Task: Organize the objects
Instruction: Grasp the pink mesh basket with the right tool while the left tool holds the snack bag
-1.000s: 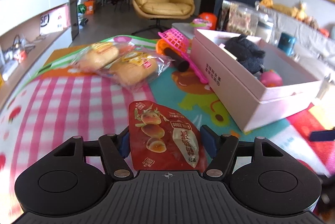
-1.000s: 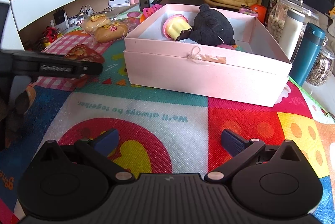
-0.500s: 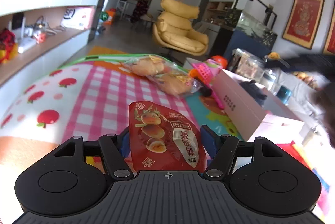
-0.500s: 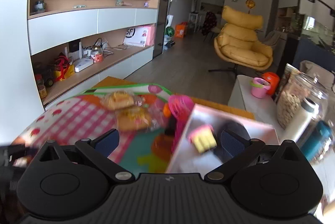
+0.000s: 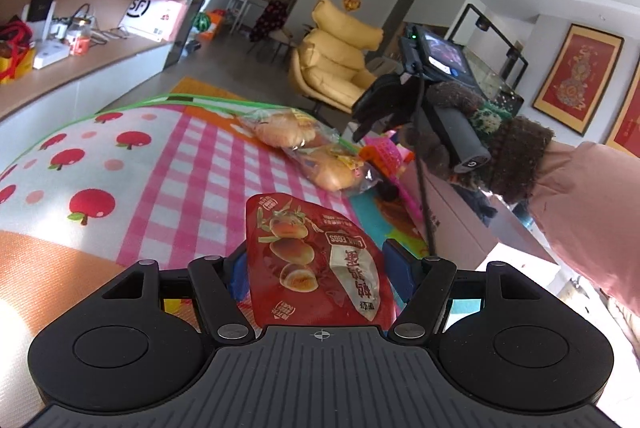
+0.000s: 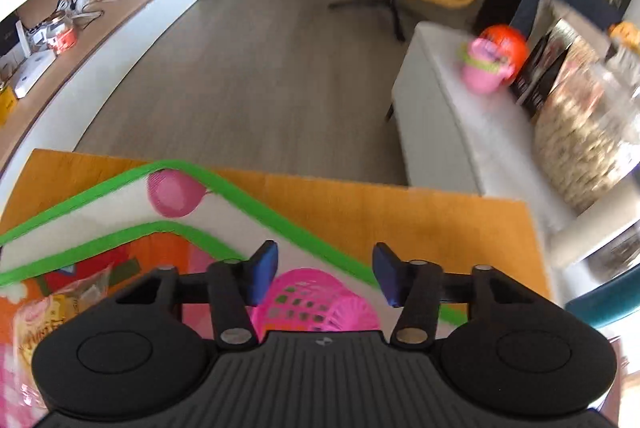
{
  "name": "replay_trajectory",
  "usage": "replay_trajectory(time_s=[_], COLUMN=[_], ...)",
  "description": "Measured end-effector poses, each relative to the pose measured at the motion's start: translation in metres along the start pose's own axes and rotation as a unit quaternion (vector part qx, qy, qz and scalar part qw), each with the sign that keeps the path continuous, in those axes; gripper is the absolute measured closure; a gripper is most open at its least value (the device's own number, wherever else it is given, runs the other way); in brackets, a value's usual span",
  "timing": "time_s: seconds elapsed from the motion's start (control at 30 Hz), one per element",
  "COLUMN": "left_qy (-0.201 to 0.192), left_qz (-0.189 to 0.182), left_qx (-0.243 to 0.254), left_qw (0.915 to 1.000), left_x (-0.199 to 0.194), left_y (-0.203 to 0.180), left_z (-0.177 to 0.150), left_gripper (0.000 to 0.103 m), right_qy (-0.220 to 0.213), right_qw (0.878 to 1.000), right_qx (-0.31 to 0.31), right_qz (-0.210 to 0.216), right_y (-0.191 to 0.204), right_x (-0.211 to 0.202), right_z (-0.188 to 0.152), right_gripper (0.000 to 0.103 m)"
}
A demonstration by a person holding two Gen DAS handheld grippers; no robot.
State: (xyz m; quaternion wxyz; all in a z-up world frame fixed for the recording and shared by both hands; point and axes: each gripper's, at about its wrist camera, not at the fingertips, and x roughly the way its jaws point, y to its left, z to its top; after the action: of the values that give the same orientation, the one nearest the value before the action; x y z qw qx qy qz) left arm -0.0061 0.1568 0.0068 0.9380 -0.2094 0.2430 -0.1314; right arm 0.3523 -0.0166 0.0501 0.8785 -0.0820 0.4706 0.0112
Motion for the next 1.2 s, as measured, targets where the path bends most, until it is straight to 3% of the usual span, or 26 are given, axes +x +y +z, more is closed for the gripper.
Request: replay_trajectory(time_s=[0.1,0.5,0.6,0.7,0.9,1.0,1.2], left_qy=[0.003,0.005,0.007,0.007,0.005,0.005,0.014], left_qz=[-0.003,0.003,0.006,0.007,0.018,0.03,0.041], left_qx=[-0.006,-0.023,-0.024,-0.024,-0.02,-0.015,-0.001], left_qw=[1.0,0.9997,0.9997,0.9997,0.9996,0.9994,0.9991], left_x=[0.001,0.002,0.002,0.002,0.0,-0.002,0.0], left_y=[0.002,0.007,0.008,0.008,0.006,0.002,-0.007], left_z=[-0.001,0.001,0.001,0.001,0.0,0.0,-0.003], left_gripper=[0.032,0.032,0.032,0.032,0.032,0.032,0.032], right_qy=[0.04,0.112,0.066,0.0,-0.047,-0.067,-0.122], right_qw=[0.998,0.975,0.974,0.97,0.968,0.967,0.961], right_qx=[-0.006,-0.069,-0.12,-0.169,-0.198,-0.2,-0.225], right_qz=[0.046,0.179,0.181,0.172,0.146,0.141,0.105], right_y=[0.007,0.019,0.02,0.012,-0.012,-0.022,-0.021], right_x=[-0.005,-0.078,-0.11,-0.141,-0.172,-0.182,-0.192], right_z=[-0.01,-0.122,-0.159,-0.201,-0.262,-0.283,-0.314], right_gripper=[0.065,0.066,0.064,0.048,0.035,0.017,0.016])
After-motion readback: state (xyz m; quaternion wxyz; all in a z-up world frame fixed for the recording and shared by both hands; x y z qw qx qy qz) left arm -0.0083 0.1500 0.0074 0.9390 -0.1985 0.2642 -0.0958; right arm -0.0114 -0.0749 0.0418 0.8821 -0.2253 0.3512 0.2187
